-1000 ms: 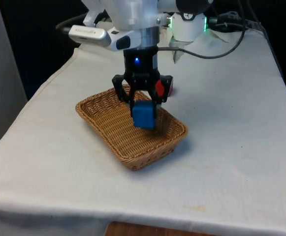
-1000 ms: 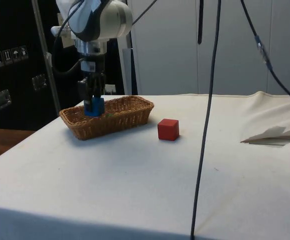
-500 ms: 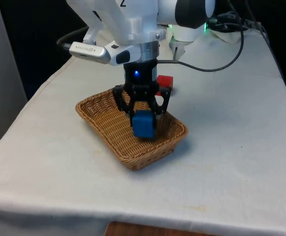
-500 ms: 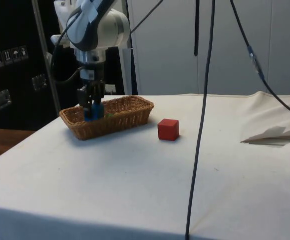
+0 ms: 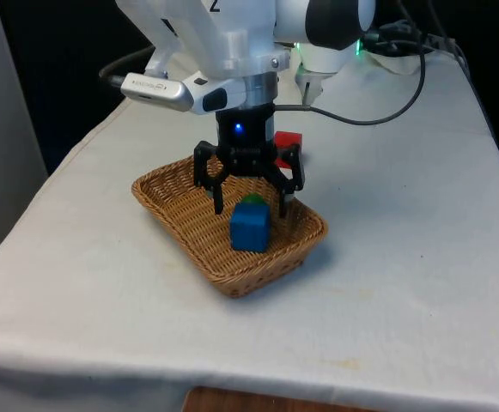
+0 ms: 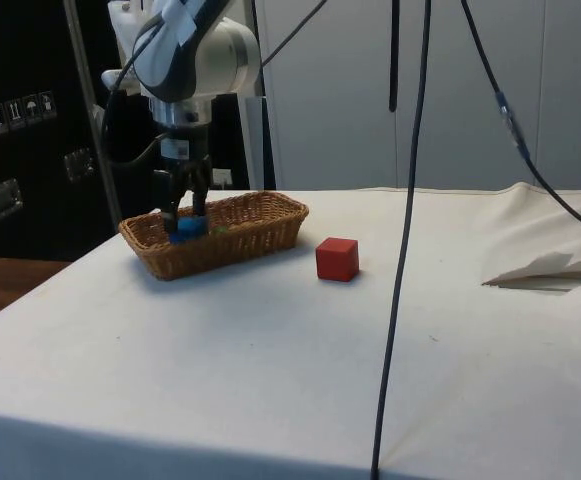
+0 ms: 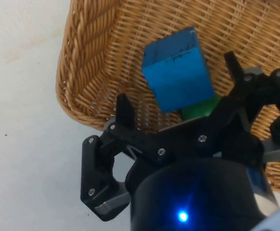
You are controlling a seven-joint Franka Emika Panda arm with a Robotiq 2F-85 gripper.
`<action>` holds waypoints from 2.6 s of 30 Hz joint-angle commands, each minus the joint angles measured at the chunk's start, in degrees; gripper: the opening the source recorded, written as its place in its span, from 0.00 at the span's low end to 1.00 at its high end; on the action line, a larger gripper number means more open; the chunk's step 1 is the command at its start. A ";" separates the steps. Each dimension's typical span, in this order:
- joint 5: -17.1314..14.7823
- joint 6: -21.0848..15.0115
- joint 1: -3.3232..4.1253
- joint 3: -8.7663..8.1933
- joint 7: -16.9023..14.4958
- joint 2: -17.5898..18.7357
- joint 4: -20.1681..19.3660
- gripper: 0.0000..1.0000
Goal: Place all non-red objects into the basket.
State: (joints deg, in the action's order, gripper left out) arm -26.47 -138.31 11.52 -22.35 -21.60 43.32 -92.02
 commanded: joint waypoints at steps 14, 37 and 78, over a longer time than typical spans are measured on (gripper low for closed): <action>0.11 3.21 0.34 -0.57 0.00 -3.67 -0.46 1.00; 2.98 9.05 3.78 -0.97 3.15 -15.58 -7.73 1.00; 6.93 14.55 5.67 2.75 7.16 -34.21 -23.49 1.00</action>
State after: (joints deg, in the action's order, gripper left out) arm -20.00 -123.70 16.79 -19.19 -15.01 9.00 -115.57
